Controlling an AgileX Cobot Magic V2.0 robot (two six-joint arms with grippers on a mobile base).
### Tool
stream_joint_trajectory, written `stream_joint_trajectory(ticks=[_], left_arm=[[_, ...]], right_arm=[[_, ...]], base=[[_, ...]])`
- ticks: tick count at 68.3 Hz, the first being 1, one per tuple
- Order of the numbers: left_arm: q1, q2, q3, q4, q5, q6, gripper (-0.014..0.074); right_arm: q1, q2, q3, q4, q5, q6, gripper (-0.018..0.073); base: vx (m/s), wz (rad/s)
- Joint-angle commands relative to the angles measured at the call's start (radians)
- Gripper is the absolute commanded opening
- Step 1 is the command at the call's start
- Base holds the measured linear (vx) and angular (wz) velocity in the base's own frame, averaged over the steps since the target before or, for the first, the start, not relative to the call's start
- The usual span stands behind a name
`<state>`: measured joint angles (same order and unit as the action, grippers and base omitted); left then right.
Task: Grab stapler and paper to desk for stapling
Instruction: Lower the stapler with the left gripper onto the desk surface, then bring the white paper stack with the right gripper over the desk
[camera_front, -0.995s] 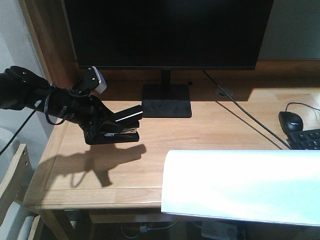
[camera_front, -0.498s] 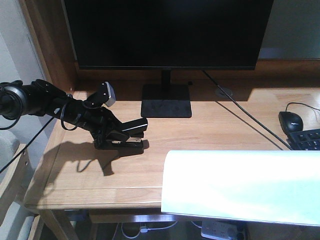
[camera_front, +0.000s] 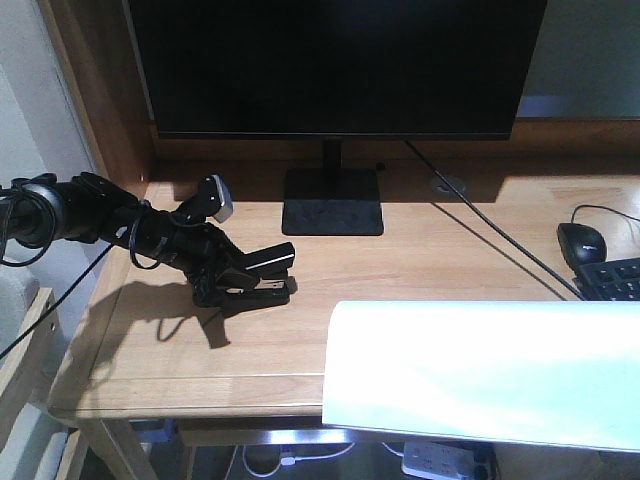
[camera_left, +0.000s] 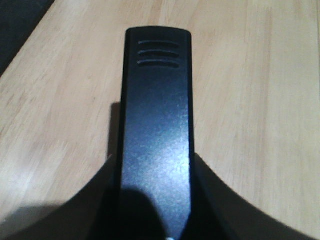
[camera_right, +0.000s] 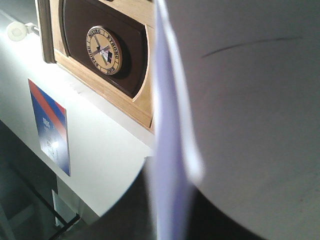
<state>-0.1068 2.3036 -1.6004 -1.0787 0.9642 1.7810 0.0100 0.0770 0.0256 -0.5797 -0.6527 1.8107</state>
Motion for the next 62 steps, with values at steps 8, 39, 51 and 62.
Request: stream_joint_trajectory(ticks=[8,39,51,62], left_arm=[[-0.001,-0.059,-0.027,-0.063,0.0,0.001,0.0157],[-0.001,-0.08,-0.027,-0.057,-0.009,-0.011,0.0461],[-0.001,-0.147,-0.027,-0.058,-0.011,-0.011,0.0449],[-0.003,-0.174,-0.027,-0.064,0.006,-0.011,0.0351]], right_arm=[[0.001,0.012,-0.029,0.017,-0.052,-0.013,-0.0002],[0.001,0.012,-0.029,0.017,-0.052,-0.013,-0.0002],[0.001,0.012,-0.029,0.017,-0.052,-0.013,-0.0002],[0.001,0.012,-0.029,0.017,-0.052,-0.013,-0.0002]], base=[[0.0,0.0],[0.0,0.0],[0.0,0.0],[0.0,0.0]])
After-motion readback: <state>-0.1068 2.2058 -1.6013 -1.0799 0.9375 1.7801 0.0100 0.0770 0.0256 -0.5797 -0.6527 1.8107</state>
